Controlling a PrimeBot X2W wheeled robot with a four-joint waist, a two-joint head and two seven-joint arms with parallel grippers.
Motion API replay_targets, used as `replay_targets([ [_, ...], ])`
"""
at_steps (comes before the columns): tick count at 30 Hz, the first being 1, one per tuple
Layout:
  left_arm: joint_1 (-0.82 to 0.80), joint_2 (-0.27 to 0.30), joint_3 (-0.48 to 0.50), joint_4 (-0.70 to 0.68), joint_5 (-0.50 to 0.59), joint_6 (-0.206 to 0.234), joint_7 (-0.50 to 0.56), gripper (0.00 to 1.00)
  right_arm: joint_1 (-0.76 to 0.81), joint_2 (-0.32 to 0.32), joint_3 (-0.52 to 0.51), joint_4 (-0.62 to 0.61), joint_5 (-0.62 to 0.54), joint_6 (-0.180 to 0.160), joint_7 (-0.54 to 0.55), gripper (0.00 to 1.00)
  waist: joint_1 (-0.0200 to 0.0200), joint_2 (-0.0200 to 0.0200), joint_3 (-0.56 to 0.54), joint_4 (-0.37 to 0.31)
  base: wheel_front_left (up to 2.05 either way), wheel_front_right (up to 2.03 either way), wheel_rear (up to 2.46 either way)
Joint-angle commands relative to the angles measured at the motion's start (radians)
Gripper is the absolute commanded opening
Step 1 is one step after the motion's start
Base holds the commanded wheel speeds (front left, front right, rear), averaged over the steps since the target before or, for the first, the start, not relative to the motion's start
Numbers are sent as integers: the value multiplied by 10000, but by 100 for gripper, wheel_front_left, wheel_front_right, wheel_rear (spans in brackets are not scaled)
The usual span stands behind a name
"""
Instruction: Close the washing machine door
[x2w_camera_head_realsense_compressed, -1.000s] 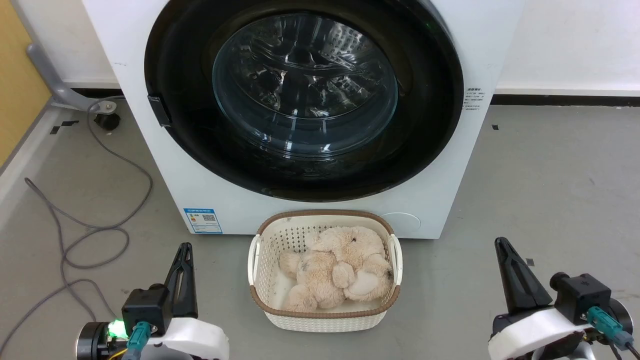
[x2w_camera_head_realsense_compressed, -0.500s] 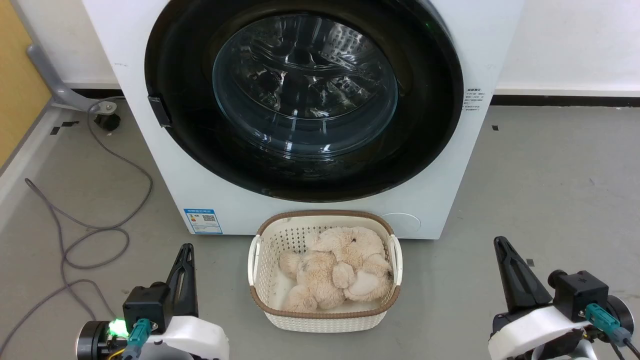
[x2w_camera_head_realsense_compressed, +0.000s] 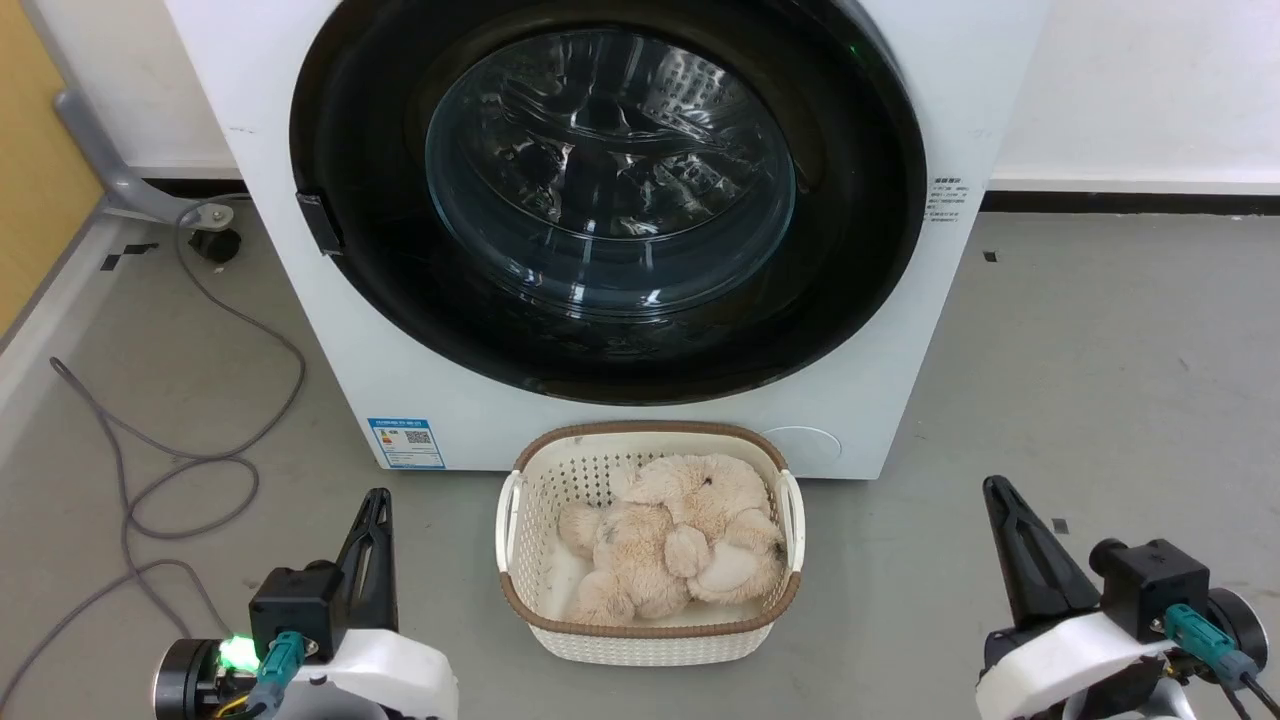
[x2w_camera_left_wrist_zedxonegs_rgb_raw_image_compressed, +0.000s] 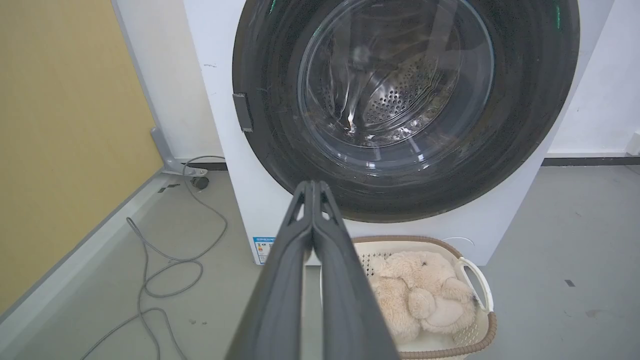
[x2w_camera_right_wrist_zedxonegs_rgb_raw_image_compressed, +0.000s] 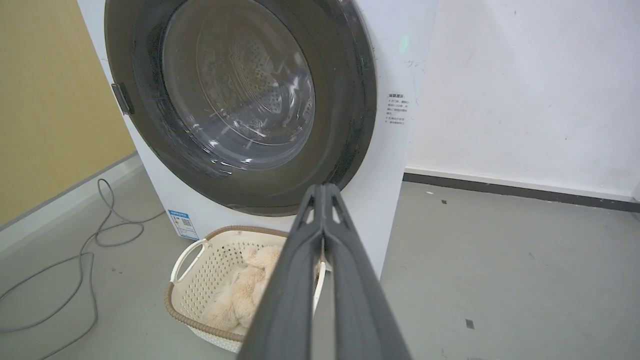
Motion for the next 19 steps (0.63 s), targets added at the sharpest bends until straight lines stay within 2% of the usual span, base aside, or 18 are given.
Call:
replay_targets([
  [1,-43,8,36,-50,64,-37,83,0,150,37,-9,-96,-123,-7,72,0,0,0,-1,0,0,0,0],
  [19,-52,9,70,-137,133,-185,451,0,192,44,-11,-326,-377,-8,441,0,0,0,-19,0,0,0,0],
])
